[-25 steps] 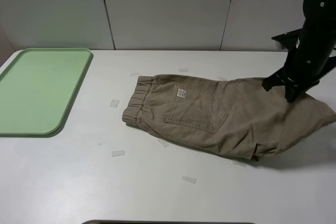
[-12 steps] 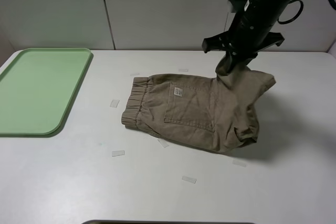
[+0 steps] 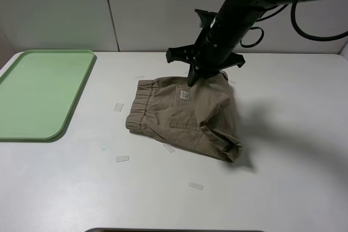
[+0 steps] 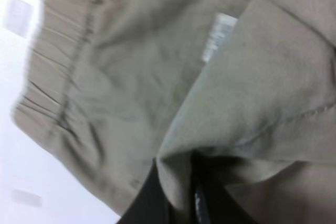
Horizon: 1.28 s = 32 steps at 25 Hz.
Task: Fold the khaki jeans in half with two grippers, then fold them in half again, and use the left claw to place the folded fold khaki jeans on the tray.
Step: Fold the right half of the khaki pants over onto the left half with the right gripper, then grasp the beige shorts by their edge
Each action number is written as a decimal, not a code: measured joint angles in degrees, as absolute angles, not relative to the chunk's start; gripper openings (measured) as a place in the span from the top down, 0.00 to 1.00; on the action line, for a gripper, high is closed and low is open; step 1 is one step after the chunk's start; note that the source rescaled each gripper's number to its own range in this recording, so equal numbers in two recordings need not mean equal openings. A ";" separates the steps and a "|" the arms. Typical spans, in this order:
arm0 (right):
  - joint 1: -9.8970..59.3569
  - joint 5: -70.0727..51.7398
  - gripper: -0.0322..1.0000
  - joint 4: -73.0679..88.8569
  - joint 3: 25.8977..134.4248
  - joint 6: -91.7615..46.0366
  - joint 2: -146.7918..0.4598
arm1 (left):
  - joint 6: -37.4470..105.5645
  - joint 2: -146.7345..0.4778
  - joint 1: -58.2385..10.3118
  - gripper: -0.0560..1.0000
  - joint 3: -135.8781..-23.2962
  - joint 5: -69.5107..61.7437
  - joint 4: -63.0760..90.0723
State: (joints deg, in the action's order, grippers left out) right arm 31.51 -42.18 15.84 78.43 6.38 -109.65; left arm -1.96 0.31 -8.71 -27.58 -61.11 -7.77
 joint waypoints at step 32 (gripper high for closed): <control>37.02 -26.16 0.02 32.11 79.27 -12.13 -113.14 | -4.55 0.31 -8.71 0.00 -27.58 -61.18 -12.86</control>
